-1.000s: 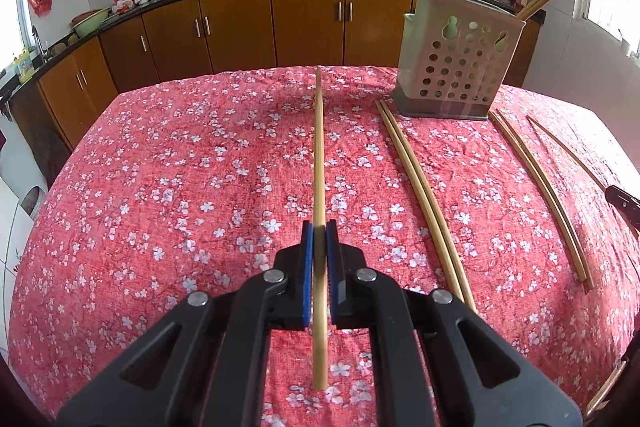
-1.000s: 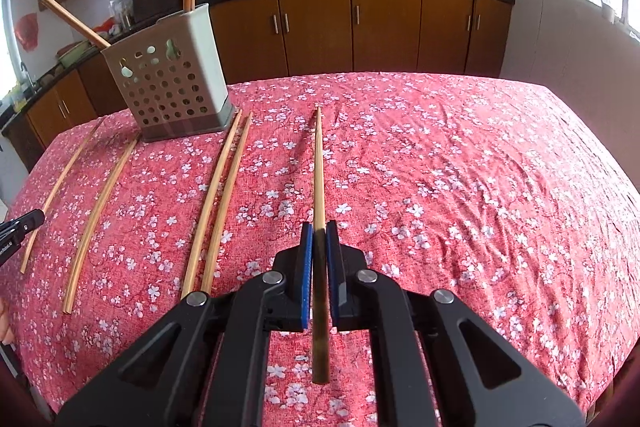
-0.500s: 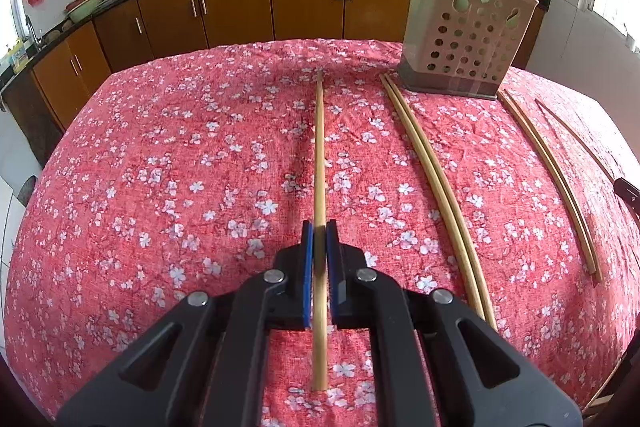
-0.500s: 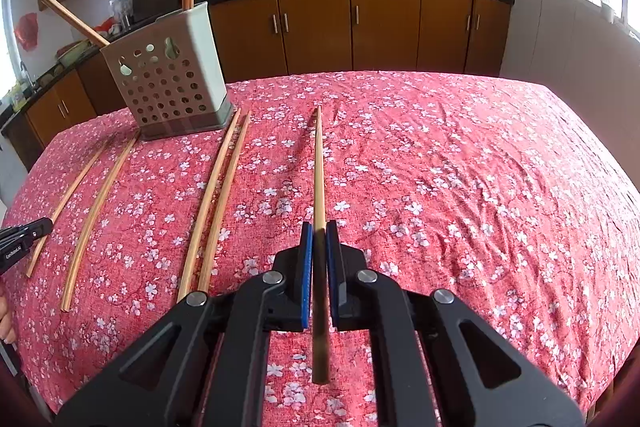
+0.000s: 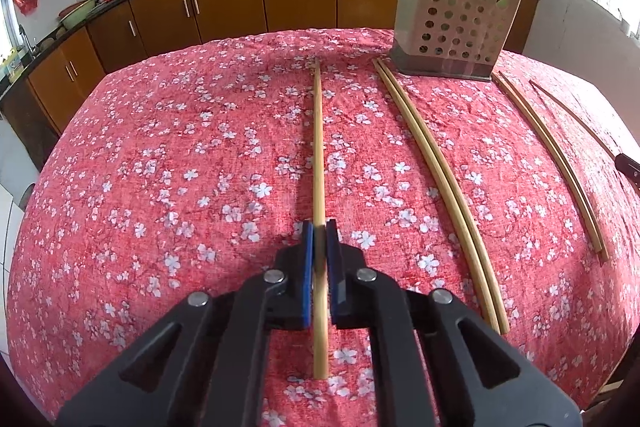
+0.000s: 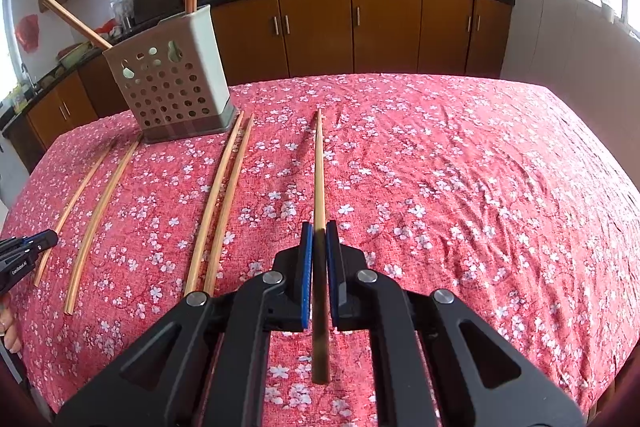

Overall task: Organize utensils
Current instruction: 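Close the left tool on a chopstick while the right tool keeps its chopstick gripped, then lift both held chopsticks upright off the table toward the holder, then lower both chopsticks upright into the perforated holder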

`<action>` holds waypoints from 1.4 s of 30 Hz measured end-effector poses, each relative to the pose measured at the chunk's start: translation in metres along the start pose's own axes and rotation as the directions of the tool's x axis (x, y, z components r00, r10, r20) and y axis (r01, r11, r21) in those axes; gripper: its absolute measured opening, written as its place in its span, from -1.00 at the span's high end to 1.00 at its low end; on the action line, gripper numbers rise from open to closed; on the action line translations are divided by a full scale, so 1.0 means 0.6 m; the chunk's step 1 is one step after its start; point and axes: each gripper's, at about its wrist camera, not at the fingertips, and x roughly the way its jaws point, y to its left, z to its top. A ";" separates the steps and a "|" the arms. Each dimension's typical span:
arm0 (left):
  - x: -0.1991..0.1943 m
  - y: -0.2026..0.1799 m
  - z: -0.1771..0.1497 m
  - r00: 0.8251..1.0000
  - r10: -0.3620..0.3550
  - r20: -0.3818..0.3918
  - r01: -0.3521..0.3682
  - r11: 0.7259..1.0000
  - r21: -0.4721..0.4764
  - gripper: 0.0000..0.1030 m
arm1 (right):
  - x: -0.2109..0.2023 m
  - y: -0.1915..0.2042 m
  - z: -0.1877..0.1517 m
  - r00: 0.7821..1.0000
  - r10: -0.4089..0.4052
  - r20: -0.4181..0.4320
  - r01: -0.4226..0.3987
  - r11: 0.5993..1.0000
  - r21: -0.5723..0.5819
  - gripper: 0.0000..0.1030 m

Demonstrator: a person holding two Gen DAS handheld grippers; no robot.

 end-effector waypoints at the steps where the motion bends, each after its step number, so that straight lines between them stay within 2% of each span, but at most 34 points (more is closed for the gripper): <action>1: -0.011 0.002 0.004 1.000 0.002 0.019 -0.002 1.000 0.002 0.86 | -0.006 0.000 0.004 1.000 0.002 0.010 -0.002 1.000 0.001 0.85; 5: -0.060 0.017 0.028 0.996 -0.015 0.088 0.017 1.000 -0.022 0.85 | -0.032 -0.001 0.023 0.998 0.009 0.059 -0.009 1.000 0.004 0.85; 10: -0.121 0.033 0.058 0.982 -0.042 0.186 0.053 0.997 -0.057 0.85 | -0.068 0.004 0.048 0.991 0.021 0.131 -0.022 1.000 0.005 0.85; 18: -0.197 0.034 0.096 0.943 -0.019 0.332 0.054 0.994 -0.096 0.85 | -0.117 0.015 0.075 0.970 0.049 0.239 -0.052 0.999 0.005 0.85; 21: -0.212 0.032 0.103 0.933 -0.001 0.361 0.037 0.995 -0.093 0.85 | -0.129 0.021 0.081 0.962 0.059 0.266 -0.061 0.998 -0.001 0.85; 29: -0.234 0.024 0.116 0.918 -0.029 0.396 0.066 0.995 -0.079 0.86 | -0.144 0.031 0.092 0.945 0.060 0.321 -0.058 0.998 -0.015 0.85; 37: -0.291 0.005 0.144 0.885 -0.112 0.452 0.139 0.990 -0.028 0.86 | -0.199 0.030 0.126 0.897 0.083 0.434 -0.083 0.996 -0.018 0.85; 42: -0.331 -0.019 0.174 0.859 -0.192 0.474 0.202 0.979 0.031 0.86 | -0.240 0.047 0.160 0.850 0.139 0.508 -0.138 0.990 -0.040 0.85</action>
